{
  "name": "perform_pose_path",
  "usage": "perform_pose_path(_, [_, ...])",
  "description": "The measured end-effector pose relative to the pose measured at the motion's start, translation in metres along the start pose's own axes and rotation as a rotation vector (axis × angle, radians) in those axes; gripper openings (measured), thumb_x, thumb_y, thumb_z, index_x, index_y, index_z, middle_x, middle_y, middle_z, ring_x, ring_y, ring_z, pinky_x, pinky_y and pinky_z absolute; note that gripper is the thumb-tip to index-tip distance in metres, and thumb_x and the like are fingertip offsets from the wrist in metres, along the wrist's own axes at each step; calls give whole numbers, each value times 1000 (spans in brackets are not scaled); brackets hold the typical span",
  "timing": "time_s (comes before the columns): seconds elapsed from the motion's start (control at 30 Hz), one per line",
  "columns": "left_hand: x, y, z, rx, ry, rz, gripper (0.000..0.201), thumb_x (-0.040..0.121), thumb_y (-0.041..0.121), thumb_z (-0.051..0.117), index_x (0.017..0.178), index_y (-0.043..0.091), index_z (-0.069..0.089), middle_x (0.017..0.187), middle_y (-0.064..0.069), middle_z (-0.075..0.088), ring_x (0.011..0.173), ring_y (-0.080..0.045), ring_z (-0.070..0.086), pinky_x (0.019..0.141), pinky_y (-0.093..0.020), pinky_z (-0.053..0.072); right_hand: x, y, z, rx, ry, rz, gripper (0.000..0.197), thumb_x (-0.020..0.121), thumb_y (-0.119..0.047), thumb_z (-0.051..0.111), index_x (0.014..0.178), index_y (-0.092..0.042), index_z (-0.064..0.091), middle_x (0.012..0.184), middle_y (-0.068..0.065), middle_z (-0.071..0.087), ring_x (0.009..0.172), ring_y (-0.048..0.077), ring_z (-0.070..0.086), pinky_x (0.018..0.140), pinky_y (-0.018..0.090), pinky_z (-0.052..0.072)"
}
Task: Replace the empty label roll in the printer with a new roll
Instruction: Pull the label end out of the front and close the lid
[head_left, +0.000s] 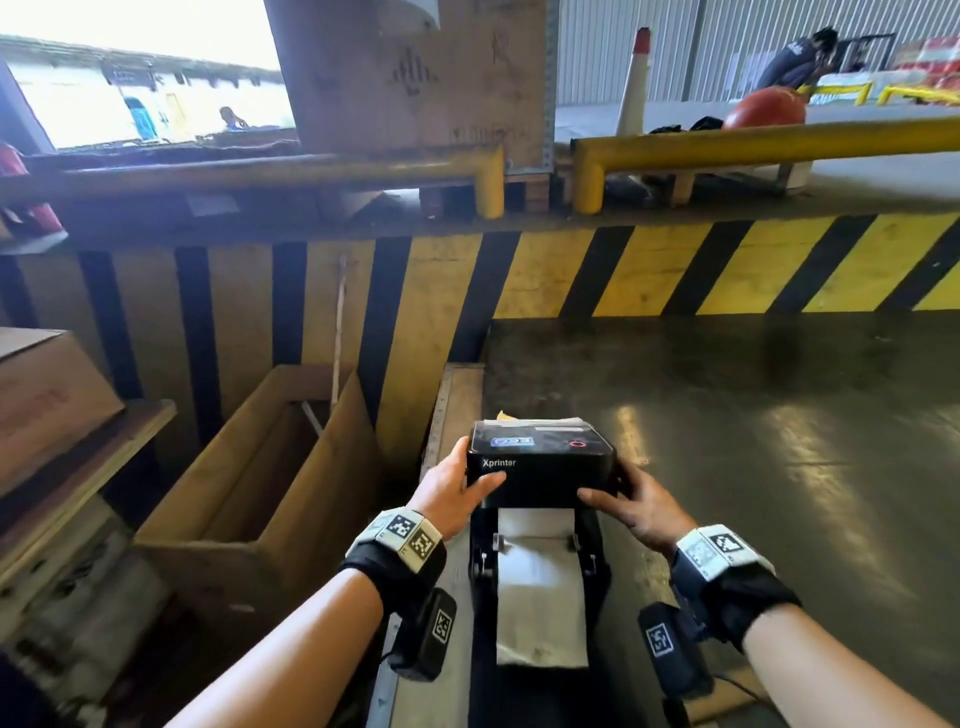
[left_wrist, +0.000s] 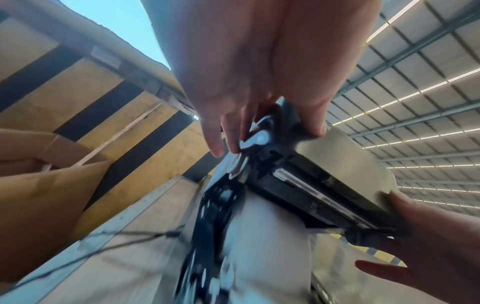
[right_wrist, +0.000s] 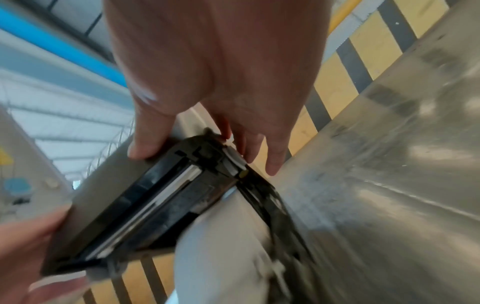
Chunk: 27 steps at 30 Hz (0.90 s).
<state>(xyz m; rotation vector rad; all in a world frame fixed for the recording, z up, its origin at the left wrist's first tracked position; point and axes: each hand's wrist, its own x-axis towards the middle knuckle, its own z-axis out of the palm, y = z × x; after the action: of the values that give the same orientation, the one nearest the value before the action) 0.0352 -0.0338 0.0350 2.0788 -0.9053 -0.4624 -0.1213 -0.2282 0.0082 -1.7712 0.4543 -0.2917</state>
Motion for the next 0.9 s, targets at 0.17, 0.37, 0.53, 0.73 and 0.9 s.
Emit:
perform_pose_path(0.17, [-18,-26,19,-24,-2,30,60,86,27,65,138,23,36,129,3,58,120,-14,55,103,-28,42,-16,27,7,-172,-15,29,77,74,-26,76,137,-29,33,126,-12,54,121,6,49,98,13,36])
perform_pose_path(0.37, [-31,-43,32,-36,-100,-25,66,84,30,67,140,19,33,137,-1,53,117,-9,50,99,-21,38,-31,38,18,-361,-24,85,88,74,-34,75,144,-19,26,131,-9,47,122,6,43,100,17,28])
perform_pose_path(0.53, [-31,-49,38,-107,-100,-55,74,77,41,73,138,23,34,124,10,54,111,-7,53,100,-25,43,-31,30,22,-404,14,178,95,75,-48,69,147,-15,17,145,2,41,134,21,39,102,19,26])
perform_pose_path(0.73, [-22,-53,46,-227,-77,-85,79,75,40,75,138,22,30,132,2,56,112,-13,58,97,-30,48,-22,38,26,-385,11,203,120,59,-72,66,149,-24,2,154,5,31,138,22,36,114,36,28])
perform_pose_path(0.9, [-24,-67,57,-301,-97,-59,84,75,36,76,140,26,24,135,-1,53,116,-13,56,99,-33,48,-25,56,30,-333,3,174,125,51,-79,64,148,-30,1,153,-2,32,138,17,35,115,42,28])
